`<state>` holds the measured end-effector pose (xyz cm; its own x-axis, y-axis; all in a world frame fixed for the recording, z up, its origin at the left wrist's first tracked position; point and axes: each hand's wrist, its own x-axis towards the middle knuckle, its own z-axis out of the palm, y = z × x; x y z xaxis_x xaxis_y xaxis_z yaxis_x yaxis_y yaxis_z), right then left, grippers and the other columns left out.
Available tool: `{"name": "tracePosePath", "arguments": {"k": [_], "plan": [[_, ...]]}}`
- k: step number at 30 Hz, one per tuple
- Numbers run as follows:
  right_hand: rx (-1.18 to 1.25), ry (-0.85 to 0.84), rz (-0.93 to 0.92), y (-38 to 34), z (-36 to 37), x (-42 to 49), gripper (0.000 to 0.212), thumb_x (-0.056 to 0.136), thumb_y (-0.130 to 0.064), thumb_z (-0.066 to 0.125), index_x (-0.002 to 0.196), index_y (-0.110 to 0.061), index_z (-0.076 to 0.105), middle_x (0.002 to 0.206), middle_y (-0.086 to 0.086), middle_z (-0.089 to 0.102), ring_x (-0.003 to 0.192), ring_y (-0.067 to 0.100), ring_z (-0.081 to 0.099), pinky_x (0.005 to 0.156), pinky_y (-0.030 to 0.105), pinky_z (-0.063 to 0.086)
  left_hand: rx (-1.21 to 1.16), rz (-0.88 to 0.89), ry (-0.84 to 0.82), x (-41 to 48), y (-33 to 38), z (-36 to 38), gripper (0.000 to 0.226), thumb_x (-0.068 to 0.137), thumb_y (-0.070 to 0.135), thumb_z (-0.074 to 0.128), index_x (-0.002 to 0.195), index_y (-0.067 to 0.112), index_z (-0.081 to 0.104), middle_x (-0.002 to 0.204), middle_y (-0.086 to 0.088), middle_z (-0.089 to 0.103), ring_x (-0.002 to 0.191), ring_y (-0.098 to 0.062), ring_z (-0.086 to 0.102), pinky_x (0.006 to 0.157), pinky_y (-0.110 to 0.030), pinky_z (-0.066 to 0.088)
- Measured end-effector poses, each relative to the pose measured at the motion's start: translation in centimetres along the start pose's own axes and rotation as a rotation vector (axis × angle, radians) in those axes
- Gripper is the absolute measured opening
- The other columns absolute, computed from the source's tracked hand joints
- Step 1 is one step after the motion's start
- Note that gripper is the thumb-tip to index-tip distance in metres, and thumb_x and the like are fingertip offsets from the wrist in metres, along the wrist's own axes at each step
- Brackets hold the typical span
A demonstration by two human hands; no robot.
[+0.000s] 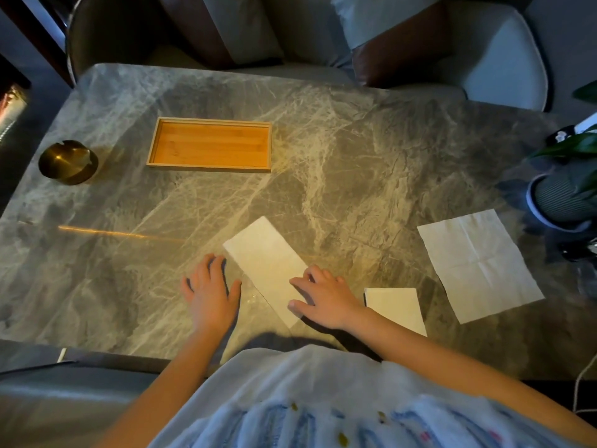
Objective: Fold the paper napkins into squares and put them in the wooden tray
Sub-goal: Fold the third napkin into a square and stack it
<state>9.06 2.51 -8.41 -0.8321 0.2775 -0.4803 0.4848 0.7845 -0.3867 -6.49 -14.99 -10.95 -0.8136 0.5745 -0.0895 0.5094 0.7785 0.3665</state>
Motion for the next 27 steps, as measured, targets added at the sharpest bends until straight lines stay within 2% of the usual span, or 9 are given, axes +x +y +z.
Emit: {"name": "tracePosePath", "arguments": {"k": [2, 5, 12, 16, 20, 24, 26, 27], "plan": [[0.059, -0.036, 0.008, -0.3, 0.3, -0.2, 0.056, 0.091, -0.057, 0.040, 0.140, -0.029, 0.038, 0.127, 0.001, 0.041, 0.116, 0.022, 0.045, 0.098, 0.043, 0.038, 0.007, 0.111, -0.022, 0.0, 0.6, 0.3, 0.041, 0.087, 0.033, 0.058, 0.124, 0.018, 0.050, 0.127, -0.004, 0.053, 0.120, -0.026, 0.045, 0.107, -0.047, 0.022], [0.099, -0.074, -0.009, -0.8, 0.7, -0.4, 0.055, 0.092, -0.052, 0.043, 0.141, -0.028, 0.036, 0.124, 0.001, 0.043, 0.108, 0.023, 0.052, 0.093, 0.041, 0.044, 0.038, 0.175, -0.102, 0.1, 1.3, 1.2, 0.047, 0.085, 0.036, 0.061, 0.128, 0.021, 0.051, 0.130, -0.004, 0.052, 0.122, -0.026, 0.045, 0.108, -0.045, 0.023], [0.145, -0.106, -0.016, -0.3, 0.7, -0.7, 0.051, 0.094, -0.045, 0.046, 0.142, -0.030, 0.036, 0.116, 0.000, 0.044, 0.097, 0.020, 0.054, 0.082, 0.035, 0.044, 0.178, 0.268, -0.232, 1.1, 1.2, 1.4, 0.061, 0.089, 0.042, 0.054, 0.143, 0.031, 0.031, 0.150, -0.006, 0.031, 0.137, -0.029, 0.028, 0.113, -0.055, 0.013], [0.184, -0.120, -0.006, -0.3, 0.7, -0.8, 0.049, 0.094, -0.040, 0.047, 0.141, -0.030, 0.037, 0.114, -0.002, 0.042, 0.087, 0.014, 0.050, 0.080, 0.036, 0.047, 0.214, 0.306, -0.314, 1.4, 0.1, 1.4, 0.064, 0.090, 0.052, 0.046, 0.147, 0.038, 0.019, 0.160, -0.001, 0.009, 0.145, -0.026, 0.006, 0.115, -0.056, 0.000], [0.240, -0.115, 0.003, -0.2, 0.8, -0.8, 0.049, 0.091, -0.035, 0.053, 0.137, -0.033, 0.037, 0.107, -0.008, 0.036, 0.083, 0.011, 0.047, 0.077, 0.034, 0.048, 0.214, 0.303, -0.356, 1.5, -1.0, 1.3, 0.080, 0.083, 0.065, 0.047, 0.147, 0.041, 0.007, 0.160, 0.000, -0.008, 0.146, -0.028, -0.008, 0.115, -0.057, -0.003], [0.243, -0.124, -0.001, -0.2, 0.8, -0.7, 0.053, 0.086, -0.031, 0.060, 0.133, -0.035, 0.038, 0.115, -0.005, 0.038, 0.083, 0.012, 0.048, 0.076, 0.034, 0.047, 0.228, 0.283, -0.407, 1.5, -1.2, 1.2, 0.102, 0.072, 0.076, 0.050, 0.145, 0.040, -0.010, 0.155, 0.001, -0.025, 0.144, -0.028, -0.019, 0.114, -0.058, -0.007], [0.220, -0.131, -0.009, -0.1, 0.7, -0.7, 0.054, 0.084, -0.029, 0.062, 0.132, -0.035, 0.038, 0.120, -0.003, 0.039, 0.090, 0.016, 0.054, 0.080, 0.036, 0.050, 0.251, 0.290, -0.418, 1.4, -1.0, 1.1, 0.109, 0.067, 0.080, 0.050, 0.146, 0.037, -0.013, 0.152, 0.001, -0.029, 0.144, -0.028, -0.019, 0.113, -0.058, -0.008], [0.194, -0.129, -0.017, -0.1, 0.6, -0.7, 0.055, 0.084, -0.028, 0.062, 0.132, -0.034, 0.038, 0.120, -0.002, 0.040, 0.094, 0.019, 0.055, 0.081, 0.038, 0.050, 0.260, 0.300, -0.393, 1.3, -0.8, 1.0, 0.112, 0.067, 0.079, 0.052, 0.147, 0.033, -0.010, 0.155, 0.000, -0.024, 0.145, -0.028, -0.014, 0.113, -0.057, -0.006]]}}
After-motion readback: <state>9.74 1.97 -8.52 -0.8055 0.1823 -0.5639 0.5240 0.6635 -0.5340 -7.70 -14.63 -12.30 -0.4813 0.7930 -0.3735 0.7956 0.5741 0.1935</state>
